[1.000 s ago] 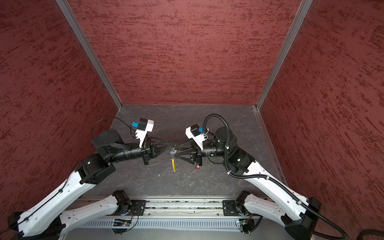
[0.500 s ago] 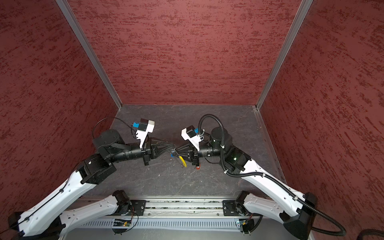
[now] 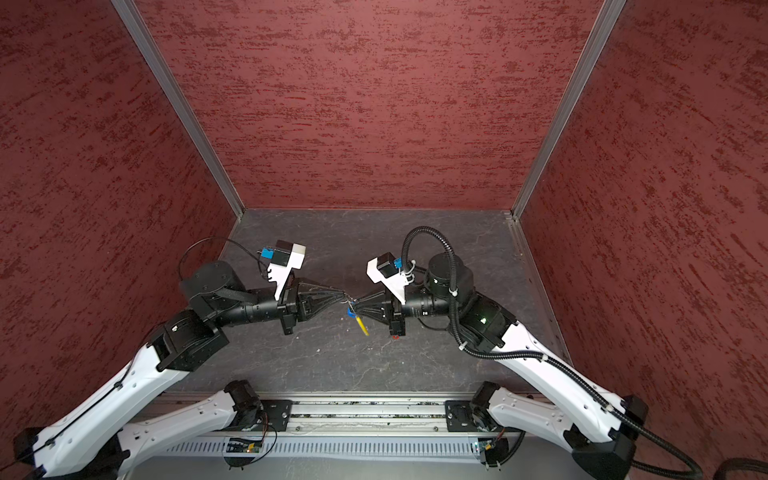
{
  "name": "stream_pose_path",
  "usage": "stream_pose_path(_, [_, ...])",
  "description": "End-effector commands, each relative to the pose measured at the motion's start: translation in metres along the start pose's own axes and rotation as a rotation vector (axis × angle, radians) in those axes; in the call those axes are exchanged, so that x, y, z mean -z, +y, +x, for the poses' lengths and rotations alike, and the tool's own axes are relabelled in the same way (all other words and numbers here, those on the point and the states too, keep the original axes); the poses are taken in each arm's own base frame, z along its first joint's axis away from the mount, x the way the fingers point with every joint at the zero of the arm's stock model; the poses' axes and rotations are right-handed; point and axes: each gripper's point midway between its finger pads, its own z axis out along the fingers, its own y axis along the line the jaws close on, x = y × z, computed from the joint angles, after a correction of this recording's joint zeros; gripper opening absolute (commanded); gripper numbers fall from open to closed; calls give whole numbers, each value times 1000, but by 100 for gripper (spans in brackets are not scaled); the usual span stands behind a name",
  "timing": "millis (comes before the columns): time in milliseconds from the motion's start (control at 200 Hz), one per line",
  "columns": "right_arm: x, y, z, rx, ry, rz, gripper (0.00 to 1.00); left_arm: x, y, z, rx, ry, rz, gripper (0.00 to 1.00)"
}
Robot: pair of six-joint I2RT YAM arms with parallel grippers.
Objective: Remove the keys from the keyring
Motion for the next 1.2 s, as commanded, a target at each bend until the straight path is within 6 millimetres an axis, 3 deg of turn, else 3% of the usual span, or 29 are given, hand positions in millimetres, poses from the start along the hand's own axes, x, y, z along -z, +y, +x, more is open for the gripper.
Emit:
stream_pose_path(0, [8,3,-8,66,16,36,0,4,-11,3,-26,22,52,0])
stream_pose_path(451, [10,3,-20,118,60,52,0,6,-19,10,-13,59,115,0])
stream_pose_path(777, [7,2,-27,140,72,45,0,7,-37,14,26,93,248,0])
stream_pose_path(1197, [2,-9,-13,111,94,57,0,16,-57,3,34,40,344,0])
